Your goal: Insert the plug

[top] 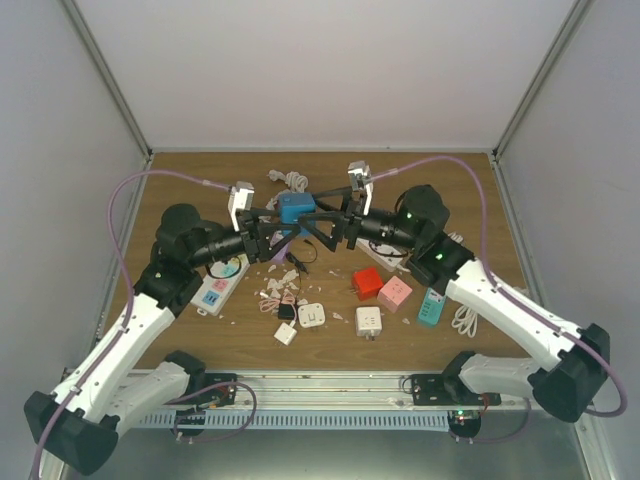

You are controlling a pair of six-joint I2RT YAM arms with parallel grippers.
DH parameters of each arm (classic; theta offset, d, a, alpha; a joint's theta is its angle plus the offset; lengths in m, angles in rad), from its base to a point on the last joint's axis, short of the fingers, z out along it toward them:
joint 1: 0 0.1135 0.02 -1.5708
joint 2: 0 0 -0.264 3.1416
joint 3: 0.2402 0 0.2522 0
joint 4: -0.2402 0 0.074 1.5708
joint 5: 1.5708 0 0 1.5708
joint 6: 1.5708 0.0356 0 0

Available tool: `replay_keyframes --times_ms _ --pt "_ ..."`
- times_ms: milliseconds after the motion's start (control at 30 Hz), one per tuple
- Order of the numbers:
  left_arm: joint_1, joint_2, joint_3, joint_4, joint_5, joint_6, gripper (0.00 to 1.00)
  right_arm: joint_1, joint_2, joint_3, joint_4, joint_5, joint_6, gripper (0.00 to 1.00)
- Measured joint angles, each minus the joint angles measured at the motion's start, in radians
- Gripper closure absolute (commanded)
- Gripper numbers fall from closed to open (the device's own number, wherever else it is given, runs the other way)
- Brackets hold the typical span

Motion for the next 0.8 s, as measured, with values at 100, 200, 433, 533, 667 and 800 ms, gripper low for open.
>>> replay_keyframes --times_ms 100,200,433,533,667,800 --pt "0.0 0.02 0.031 -0.11 0.016 0.174 0.51 -0.002 -0.015 0.08 -0.209 0.015 -0.193 0.0" --pt "0.0 0.029 0.03 -0.211 0.038 0.328 0.51 -0.003 -0.041 0.105 -0.364 0.014 -0.367 0.0" --pt "0.0 -0.029 -0.039 -0.294 0.13 0.683 0.52 -0.002 -0.042 0.15 -0.604 -0.086 -0.652 0.0" --pt "0.0 -0.066 -0.055 -0.323 0.148 0.813 0.52 0.003 -0.011 0.19 -0.679 -0.143 -0.747 0.0" --pt "0.0 -0.092 -0.066 -0.348 0.156 0.922 0.53 0.028 0.044 0.245 -0.763 -0.17 -0.846 0.01" --pt "0.0 -0.098 -0.069 -0.373 0.16 0.983 0.54 0.063 0.089 0.271 -0.829 -0.172 -0.919 0.04"
